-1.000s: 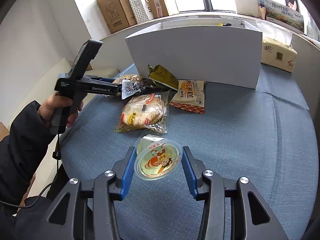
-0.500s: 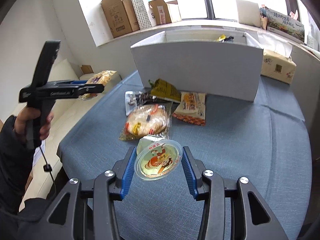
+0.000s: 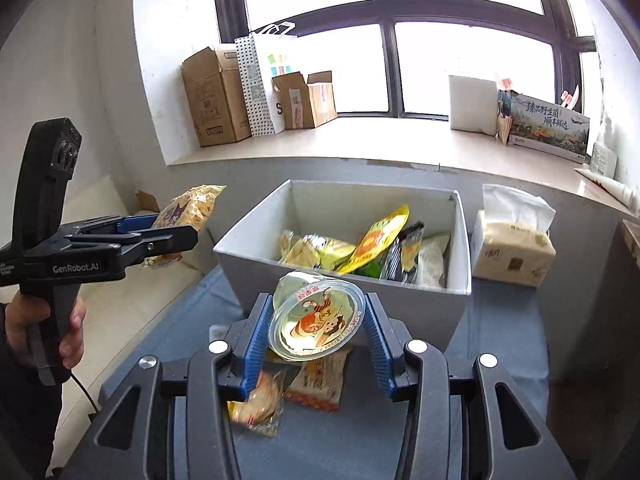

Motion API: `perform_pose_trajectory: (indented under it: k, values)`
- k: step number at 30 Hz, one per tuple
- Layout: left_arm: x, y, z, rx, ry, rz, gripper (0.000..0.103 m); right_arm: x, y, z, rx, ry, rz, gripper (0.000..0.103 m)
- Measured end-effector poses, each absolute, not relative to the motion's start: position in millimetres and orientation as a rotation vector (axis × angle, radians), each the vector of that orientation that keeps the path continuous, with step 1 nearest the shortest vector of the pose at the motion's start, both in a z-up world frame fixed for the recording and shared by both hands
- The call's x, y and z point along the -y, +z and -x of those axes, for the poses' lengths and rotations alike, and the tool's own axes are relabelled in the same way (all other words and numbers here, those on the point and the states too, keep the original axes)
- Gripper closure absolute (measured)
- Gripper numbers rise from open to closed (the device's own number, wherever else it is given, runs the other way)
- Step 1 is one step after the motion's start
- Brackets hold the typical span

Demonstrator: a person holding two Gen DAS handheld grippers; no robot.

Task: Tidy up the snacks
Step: 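Carry the jelly cup into the box with right while left drops the bean bag in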

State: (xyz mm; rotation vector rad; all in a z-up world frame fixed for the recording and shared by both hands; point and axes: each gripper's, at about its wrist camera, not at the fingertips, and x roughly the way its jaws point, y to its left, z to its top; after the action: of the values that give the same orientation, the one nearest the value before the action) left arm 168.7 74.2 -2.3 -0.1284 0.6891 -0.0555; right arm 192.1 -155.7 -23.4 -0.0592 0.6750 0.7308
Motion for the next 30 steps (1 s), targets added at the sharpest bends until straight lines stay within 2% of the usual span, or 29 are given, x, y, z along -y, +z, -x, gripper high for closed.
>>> perform_pose_trajectory:
  k: [5, 11, 13, 14, 15, 30]
  values:
    - [-73, -2, -235, -0.719, -0.041, 0.132, 0.024, 152, -22, -269, -0.721, 0.666, 0.019, 0.054]
    - [-73, -33, -282, -0.8, -0.028, 0.109, 0.022, 153, -37, -317, -0.787, 0.609, 0.024, 0.053]
    - [-71, -44, -285, -0.831, -0.064, 0.106, 0.005, 156, -41, -321, -0.8, 0.603, 0.021, 0.036]
    - [-69, -47, -285, -0.837, -0.056, 0.094, 0.0, 159, -42, -321, -0.797, 0.592, 0.02, 0.011]
    - [-67, -50, -283, -0.837, -0.06, 0.086, 0.0, 162, -42, -320, -0.787, 0.586, 0.007, 0.002]
    - [-54, -30, -248, -0.784, -0.07, 0.053, 0.0, 185, -22, -279, -0.685, 0.617, -0.051, 0.0]
